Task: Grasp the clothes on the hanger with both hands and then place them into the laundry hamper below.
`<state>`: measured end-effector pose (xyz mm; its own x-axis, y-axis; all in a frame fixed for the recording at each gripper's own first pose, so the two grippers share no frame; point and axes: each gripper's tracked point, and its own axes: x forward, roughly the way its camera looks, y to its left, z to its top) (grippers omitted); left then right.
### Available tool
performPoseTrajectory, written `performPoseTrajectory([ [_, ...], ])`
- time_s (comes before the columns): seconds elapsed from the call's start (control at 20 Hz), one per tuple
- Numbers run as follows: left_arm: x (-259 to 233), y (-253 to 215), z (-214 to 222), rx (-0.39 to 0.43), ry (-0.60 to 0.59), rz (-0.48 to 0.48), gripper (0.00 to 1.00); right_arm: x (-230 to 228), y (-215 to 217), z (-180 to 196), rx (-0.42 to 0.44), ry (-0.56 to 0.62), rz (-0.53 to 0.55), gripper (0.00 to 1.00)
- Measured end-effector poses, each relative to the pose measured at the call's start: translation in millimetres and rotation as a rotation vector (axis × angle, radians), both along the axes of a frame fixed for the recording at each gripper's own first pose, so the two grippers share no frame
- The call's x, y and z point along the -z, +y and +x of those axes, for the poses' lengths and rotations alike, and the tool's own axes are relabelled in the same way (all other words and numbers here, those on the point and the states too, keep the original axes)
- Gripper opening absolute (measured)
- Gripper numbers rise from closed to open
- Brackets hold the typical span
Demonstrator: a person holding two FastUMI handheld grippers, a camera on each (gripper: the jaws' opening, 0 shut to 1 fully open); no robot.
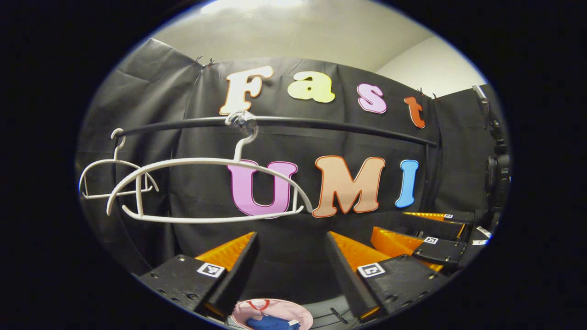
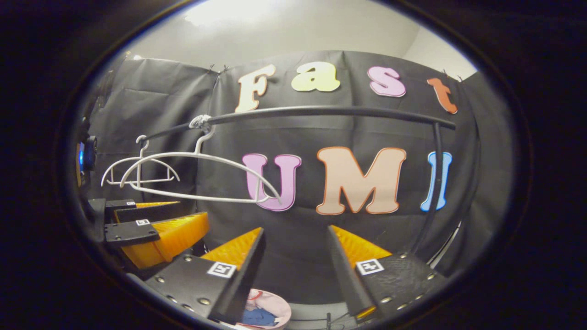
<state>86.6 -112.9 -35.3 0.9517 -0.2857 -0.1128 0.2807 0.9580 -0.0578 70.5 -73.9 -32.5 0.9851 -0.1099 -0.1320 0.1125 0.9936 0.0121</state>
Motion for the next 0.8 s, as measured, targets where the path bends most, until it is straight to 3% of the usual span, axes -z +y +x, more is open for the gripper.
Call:
performPoseTrajectory([
  [0.1,-9,-11,-3,-0.003,-0.017,0.002,0.97,-12,-12,-10,0.01,-0.021,0.002,0.97],
  [0.45,-32,-63,-19,0.01,-0.054,-0.006,0.93,-45,-70,-45,0.063,-0.086,-0.01,0.96],
  [0.8,-34,-158,-35,0.075,-0.059,-0.019,0.93,-54,-149,-87,0.113,-0.11,-0.038,0.98],
])
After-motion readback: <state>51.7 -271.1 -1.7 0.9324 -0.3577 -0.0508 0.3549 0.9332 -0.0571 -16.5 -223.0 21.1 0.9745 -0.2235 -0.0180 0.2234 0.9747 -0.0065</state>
